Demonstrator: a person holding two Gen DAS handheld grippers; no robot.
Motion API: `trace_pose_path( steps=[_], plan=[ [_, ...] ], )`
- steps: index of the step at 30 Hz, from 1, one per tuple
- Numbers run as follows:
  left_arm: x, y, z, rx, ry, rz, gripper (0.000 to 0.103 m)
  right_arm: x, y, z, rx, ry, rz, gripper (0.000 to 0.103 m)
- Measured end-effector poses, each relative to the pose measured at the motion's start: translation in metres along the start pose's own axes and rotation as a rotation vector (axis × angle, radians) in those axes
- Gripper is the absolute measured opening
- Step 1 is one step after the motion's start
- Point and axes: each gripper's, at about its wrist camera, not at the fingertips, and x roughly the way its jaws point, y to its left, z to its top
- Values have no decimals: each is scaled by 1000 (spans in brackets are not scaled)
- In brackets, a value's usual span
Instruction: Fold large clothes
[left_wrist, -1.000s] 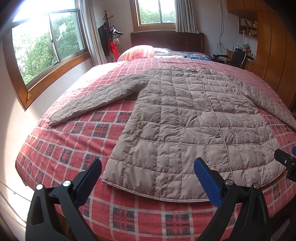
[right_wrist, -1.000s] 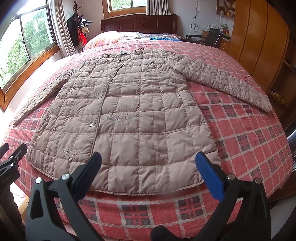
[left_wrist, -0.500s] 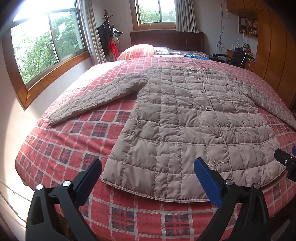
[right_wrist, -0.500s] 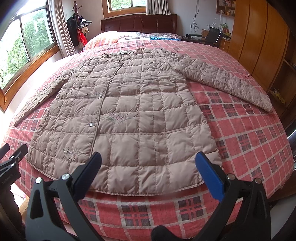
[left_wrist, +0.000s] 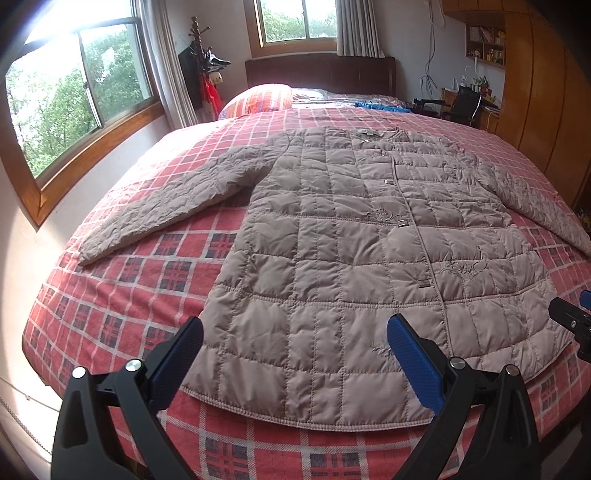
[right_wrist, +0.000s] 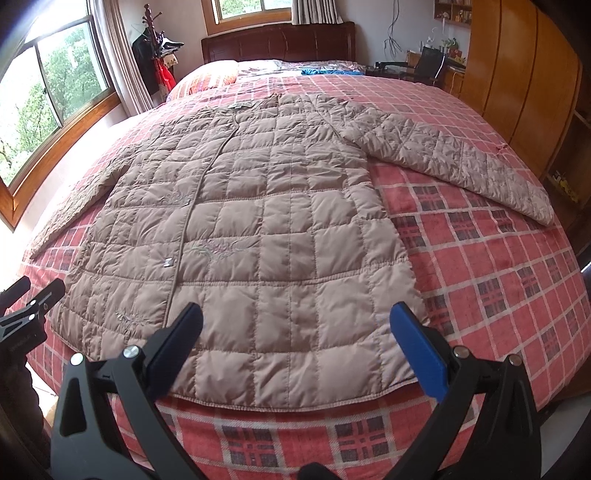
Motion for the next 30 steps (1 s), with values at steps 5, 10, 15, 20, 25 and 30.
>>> trace_pose_path(
  steps=[5,10,15,20,25,30],
  plan=[
    [19,-28,42,20,-6,-54,99,7,-43,28,26,14,-5,100],
    [48,-74,96,83,20,-146,99,4,-119,65,152,-78,-96,100],
    [77,-137,143,153,43,-206,99,19,-207,93,314,-35,-157,100],
    [114,-203,179,184,132,-324,82,34,-284,110,400,34,-176,99],
    [154,-253,196,201,206,-351,77,52,-344,114,486,82,-192,99],
    [192,-287,202,205,295,-393,74,82,-402,113,581,147,-210,72]
  ],
)
